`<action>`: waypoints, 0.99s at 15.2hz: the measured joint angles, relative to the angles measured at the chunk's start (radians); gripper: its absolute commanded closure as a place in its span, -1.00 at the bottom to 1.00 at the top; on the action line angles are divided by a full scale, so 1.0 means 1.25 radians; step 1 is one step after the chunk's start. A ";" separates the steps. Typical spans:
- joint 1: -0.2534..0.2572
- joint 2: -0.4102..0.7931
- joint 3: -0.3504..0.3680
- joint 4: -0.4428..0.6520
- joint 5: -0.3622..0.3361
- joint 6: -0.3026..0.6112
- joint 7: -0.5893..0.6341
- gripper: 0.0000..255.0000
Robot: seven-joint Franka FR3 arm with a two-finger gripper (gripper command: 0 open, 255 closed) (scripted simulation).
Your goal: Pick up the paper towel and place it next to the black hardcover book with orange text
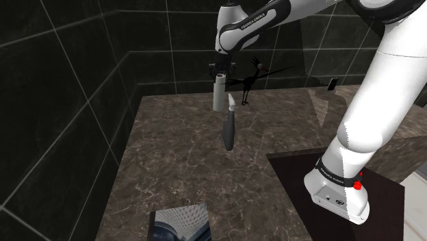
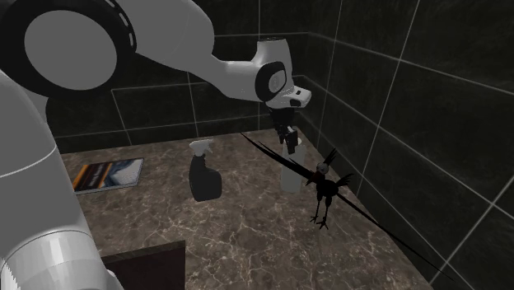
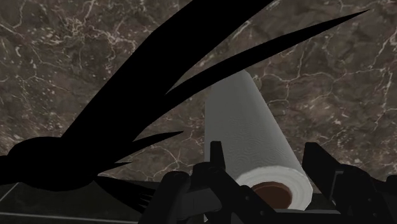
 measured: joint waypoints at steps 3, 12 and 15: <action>0.000 0.000 0.000 0.000 0.000 0.000 0.000 1.00; 0.000 -0.029 0.001 0.040 0.012 -0.069 -0.014 1.00; 0.001 -0.036 0.003 0.063 0.015 -0.098 -0.017 1.00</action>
